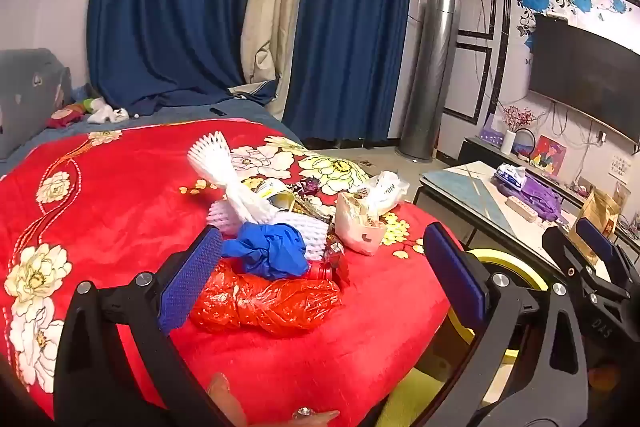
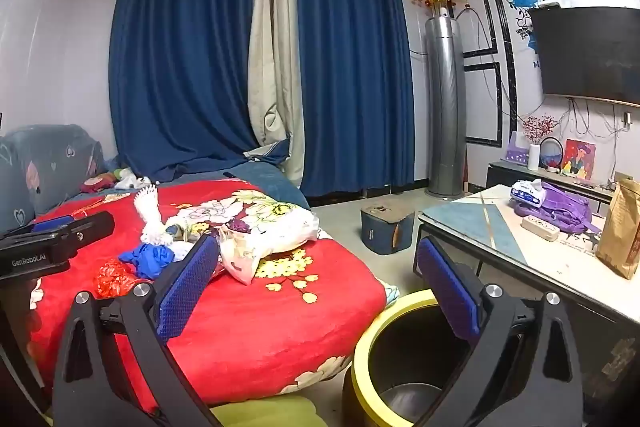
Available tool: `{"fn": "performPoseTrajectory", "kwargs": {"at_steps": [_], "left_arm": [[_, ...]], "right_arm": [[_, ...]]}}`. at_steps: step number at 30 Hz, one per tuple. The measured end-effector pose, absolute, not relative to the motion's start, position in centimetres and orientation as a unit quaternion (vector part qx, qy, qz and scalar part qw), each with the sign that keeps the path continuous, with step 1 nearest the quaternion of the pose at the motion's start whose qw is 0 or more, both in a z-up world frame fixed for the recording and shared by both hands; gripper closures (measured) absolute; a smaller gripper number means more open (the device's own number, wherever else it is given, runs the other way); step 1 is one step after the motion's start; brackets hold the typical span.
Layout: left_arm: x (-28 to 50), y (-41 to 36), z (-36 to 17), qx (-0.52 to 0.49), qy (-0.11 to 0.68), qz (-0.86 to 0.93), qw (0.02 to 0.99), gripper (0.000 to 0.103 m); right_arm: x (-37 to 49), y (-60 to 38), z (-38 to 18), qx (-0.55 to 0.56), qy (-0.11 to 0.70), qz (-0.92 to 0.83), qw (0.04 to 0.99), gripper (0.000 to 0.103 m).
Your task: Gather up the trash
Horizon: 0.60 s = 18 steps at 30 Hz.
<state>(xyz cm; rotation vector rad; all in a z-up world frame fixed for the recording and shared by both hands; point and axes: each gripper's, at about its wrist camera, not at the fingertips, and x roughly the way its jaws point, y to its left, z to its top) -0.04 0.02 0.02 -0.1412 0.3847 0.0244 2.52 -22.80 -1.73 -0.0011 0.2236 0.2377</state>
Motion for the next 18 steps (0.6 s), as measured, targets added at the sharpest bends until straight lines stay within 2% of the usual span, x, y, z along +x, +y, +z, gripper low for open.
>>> {"fn": "performPoseTrajectory", "kwargs": {"at_steps": [18], "left_arm": [[-0.57,-0.32,0.67,-0.069,0.186,0.008,0.98,0.011]], "right_arm": [[2.62,-22.97,-1.86,0.001,0.12,0.117,0.986,0.006]]}}
